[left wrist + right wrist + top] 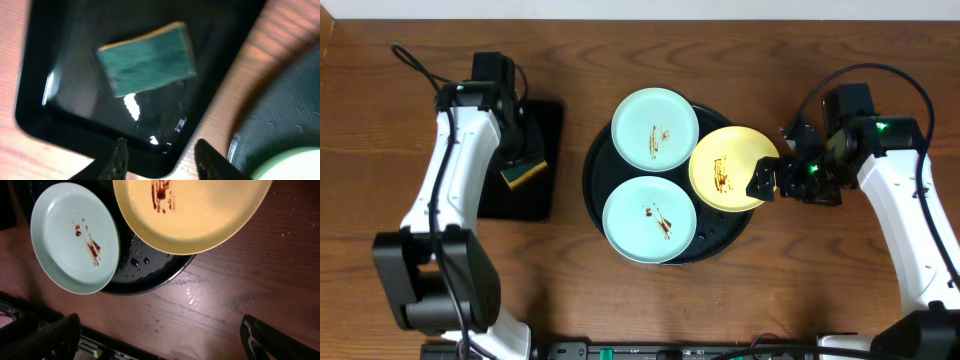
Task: Clean dirty plates on tray and stack at the side
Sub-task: 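Reach the right gripper to the yellow plate's right rim, then lower the left gripper onto the green-and-yellow sponge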
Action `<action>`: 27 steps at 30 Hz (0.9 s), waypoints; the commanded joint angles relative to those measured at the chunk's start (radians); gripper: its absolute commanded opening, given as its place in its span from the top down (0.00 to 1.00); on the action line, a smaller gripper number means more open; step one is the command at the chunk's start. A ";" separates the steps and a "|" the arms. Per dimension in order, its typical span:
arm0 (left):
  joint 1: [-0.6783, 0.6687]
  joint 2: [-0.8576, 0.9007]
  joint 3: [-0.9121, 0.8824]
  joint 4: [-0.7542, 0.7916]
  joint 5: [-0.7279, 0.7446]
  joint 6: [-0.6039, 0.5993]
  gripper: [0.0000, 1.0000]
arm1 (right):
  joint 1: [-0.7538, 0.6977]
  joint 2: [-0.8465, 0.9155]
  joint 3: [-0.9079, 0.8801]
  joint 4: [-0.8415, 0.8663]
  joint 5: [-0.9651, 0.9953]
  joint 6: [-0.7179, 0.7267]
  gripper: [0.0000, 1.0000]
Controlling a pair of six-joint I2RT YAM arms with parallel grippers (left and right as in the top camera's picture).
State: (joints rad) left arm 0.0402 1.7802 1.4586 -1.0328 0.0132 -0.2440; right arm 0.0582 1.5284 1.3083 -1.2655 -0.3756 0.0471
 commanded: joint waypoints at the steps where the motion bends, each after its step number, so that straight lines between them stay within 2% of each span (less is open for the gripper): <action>1: 0.039 0.004 0.018 -0.025 -0.140 -0.232 0.63 | 0.002 -0.016 0.019 -0.003 -0.018 -0.031 0.01; 5: 0.083 0.002 0.018 -0.045 -0.165 -0.359 0.63 | 0.002 -0.016 0.019 -0.003 -0.017 -0.050 0.01; 8: 0.113 0.002 0.018 -0.077 -0.171 -0.459 0.51 | 0.002 -0.016 0.019 -0.003 -0.018 -0.050 0.01; 10: 0.123 0.002 0.018 -0.069 -0.141 -0.463 0.47 | 0.002 -0.016 0.019 -0.003 -0.018 -0.064 0.01; 11: 0.125 0.002 0.018 -0.060 -0.119 -0.449 0.41 | 0.002 -0.016 0.019 -0.003 -0.018 -0.064 0.01; 12: 0.125 0.002 0.018 -0.043 -0.079 -0.412 0.36 | 0.002 -0.016 0.019 -0.003 -0.018 -0.069 0.01; 13: 0.125 0.002 0.018 -0.018 -0.022 -0.345 0.35 | 0.002 -0.016 0.019 -0.003 -0.018 -0.074 0.01; 16: 0.124 0.002 0.018 0.051 0.163 -0.093 0.35 | 0.002 -0.016 0.019 -0.003 -0.018 -0.090 0.01; 19: 0.124 0.002 0.018 0.079 0.289 0.108 0.33 | 0.002 -0.016 0.019 -0.003 -0.018 -0.090 0.01; 24: 0.124 0.002 0.018 0.090 0.346 0.393 0.30 | 0.002 -0.016 0.019 -0.003 -0.018 -0.098 0.01; 27: 0.124 0.002 0.018 0.089 0.346 0.493 0.22 | 0.002 -0.016 0.019 -0.006 -0.018 -0.098 0.01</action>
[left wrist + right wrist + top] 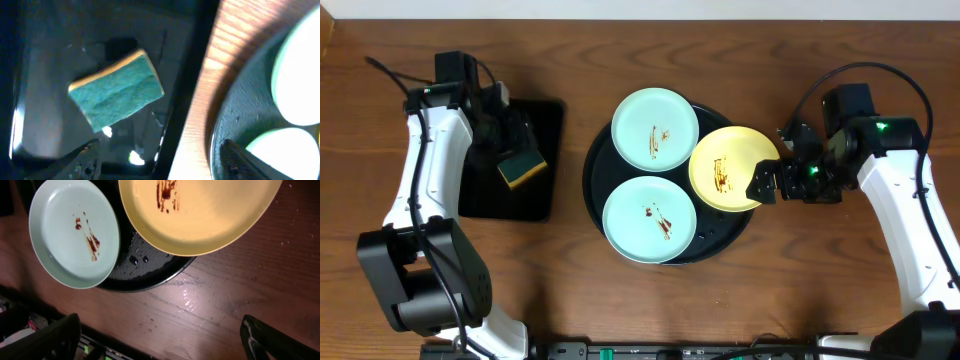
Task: Clean dirty plates on tray and stack at the side
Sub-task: 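Lower the left gripper onto the green-and-yellow sponge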
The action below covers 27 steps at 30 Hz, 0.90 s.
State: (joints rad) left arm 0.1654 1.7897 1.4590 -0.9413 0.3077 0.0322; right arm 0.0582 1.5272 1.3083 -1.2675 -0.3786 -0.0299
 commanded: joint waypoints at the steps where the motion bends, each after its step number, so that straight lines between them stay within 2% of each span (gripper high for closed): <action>1: -0.001 -0.007 0.018 -0.003 0.051 0.248 0.22 | 0.002 -0.014 0.019 -0.005 -0.015 -0.021 0.01; 4: -0.001 -0.007 0.018 -0.002 0.051 0.316 0.18 | 0.002 -0.014 0.019 -0.005 -0.015 -0.020 0.01; 10: 0.000 -0.007 0.018 -0.003 0.051 0.411 0.00 | 0.003 -0.014 0.019 -0.020 -0.015 -0.024 0.01; 13: 0.003 -0.007 0.018 -0.001 0.039 0.455 0.02 | 0.003 -0.014 0.019 -0.026 -0.015 -0.032 0.01; 22: 0.077 -0.005 0.018 0.010 -0.018 0.431 0.02 | 0.003 -0.014 0.019 -0.034 -0.015 -0.031 0.01; 27: 0.138 0.008 0.018 0.012 -0.002 0.519 0.02 | 0.003 -0.014 0.019 -0.047 -0.015 -0.031 0.01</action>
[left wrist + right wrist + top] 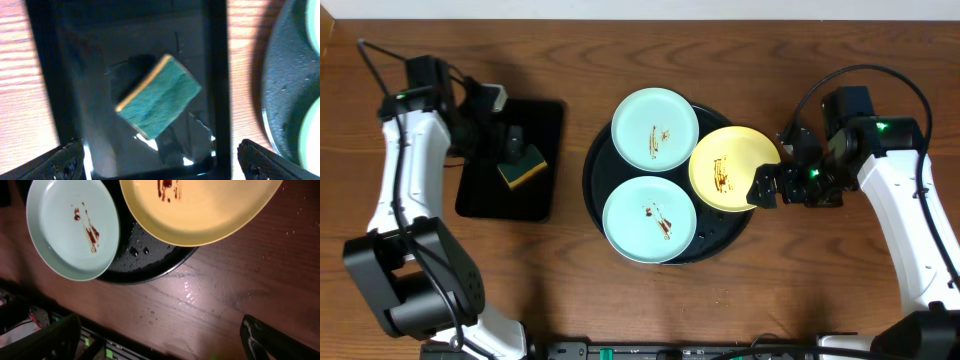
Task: Clean dirty plates on tray and stack at the side
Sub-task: 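Lower the left gripper onto the green-and-yellow sponge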
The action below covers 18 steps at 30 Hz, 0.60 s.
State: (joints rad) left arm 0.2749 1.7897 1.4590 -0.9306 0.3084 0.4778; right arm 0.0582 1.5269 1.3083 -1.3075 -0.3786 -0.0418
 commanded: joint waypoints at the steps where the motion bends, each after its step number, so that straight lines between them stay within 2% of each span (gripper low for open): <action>1: 0.035 0.012 0.018 0.002 0.001 0.097 0.02 | 0.003 -0.014 0.019 -0.012 -0.015 -0.019 0.01; 4: 0.039 0.022 0.018 -0.003 0.075 0.233 0.00 | 0.003 -0.014 0.019 -0.024 -0.015 -0.020 0.01; 6: 0.033 0.023 0.018 -0.002 0.126 0.315 0.03 | 0.003 -0.014 0.019 -0.024 -0.015 -0.020 0.01; 10: 0.018 0.023 0.018 -0.003 0.155 0.425 0.04 | 0.003 -0.014 0.019 -0.024 -0.015 -0.019 0.01; 14: 0.015 0.029 0.018 0.001 0.154 0.497 0.05 | 0.003 -0.014 0.019 -0.032 -0.015 -0.019 0.01; 18: 0.016 0.078 0.018 0.012 0.130 0.498 0.05 | 0.003 -0.014 0.019 -0.032 -0.015 -0.019 0.01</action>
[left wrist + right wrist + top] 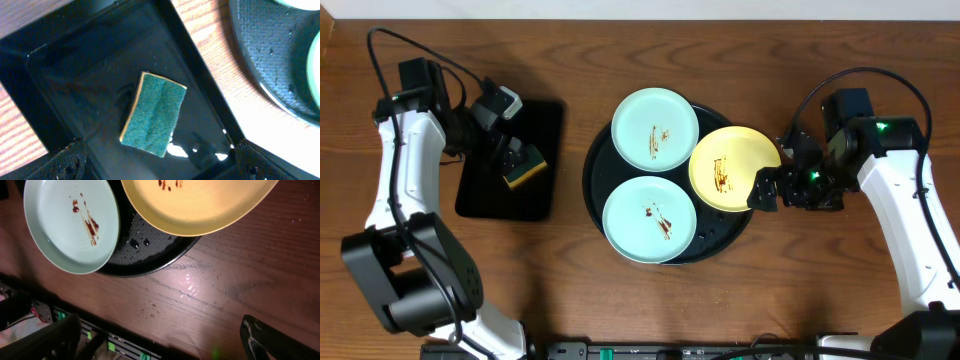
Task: Clean dirty plates on tray and stack at the side
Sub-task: 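Lower the left gripper onto the green-and-yellow sponge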
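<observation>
Three dirty plates lie on the round black tray (600, 200): a teal plate (654, 128) at the back, a teal plate (648, 219) in front and a yellow plate (732, 168) on the right, each with brown streaks. A green sponge (154, 113) rests in the black rectangular tray (75, 75) on the left. My left gripper (160, 167) hovers open above the sponge, touching nothing. My right gripper (160, 345) is open over the bare table beside the yellow plate (200, 210), its jaws empty.
Wet wooden table (225, 295) lies to the right of and in front of the round tray. The table's front edge with equipment below it (75, 335) shows in the right wrist view. Cables trail behind both arms.
My left wrist has turned, so the sponge now lies lengthwise between the fingers instead of slanted. The right gripper has shifted slightly toward the table's front. Plates and sponge have not moved.
At first my left gripper was low over the sponge with its jaws narrowly apart. Then it stood higher and wider open, turning step by step over the sponge tray. The right gripper stayed open beside the yellow plate throughout. Nothing was picked up.
</observation>
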Action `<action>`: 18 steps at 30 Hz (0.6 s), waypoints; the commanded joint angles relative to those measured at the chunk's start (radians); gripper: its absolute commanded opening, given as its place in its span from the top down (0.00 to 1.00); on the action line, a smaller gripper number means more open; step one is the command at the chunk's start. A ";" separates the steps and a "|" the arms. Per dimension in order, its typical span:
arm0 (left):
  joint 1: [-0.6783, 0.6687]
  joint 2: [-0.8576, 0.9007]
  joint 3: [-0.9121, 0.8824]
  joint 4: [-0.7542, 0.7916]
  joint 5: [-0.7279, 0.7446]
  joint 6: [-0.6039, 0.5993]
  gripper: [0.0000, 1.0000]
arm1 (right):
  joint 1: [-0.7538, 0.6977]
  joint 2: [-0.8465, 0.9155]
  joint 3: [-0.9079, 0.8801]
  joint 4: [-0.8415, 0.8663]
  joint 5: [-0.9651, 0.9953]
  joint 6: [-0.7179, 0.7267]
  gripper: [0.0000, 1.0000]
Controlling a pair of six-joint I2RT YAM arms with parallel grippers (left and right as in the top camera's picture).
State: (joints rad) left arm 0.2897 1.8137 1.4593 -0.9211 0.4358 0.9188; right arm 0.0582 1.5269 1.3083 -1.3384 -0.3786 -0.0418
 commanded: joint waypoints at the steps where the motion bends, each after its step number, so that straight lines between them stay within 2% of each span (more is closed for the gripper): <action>1: 0.001 0.073 0.018 0.003 0.001 0.057 0.05 | 0.003 -0.014 0.019 -0.001 -0.015 -0.019 0.01; 8: 0.000 0.194 0.018 0.010 -0.003 0.056 0.06 | 0.003 -0.014 0.019 -0.017 -0.019 -0.019 0.01; 18: 0.000 0.220 0.018 0.089 -0.007 0.057 0.05 | 0.003 -0.014 0.019 -0.042 -0.019 -0.019 0.01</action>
State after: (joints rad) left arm 0.2897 2.0346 1.4601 -0.8455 0.4343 0.9565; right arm 0.0582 1.5269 1.3083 -1.3743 -0.3820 -0.0422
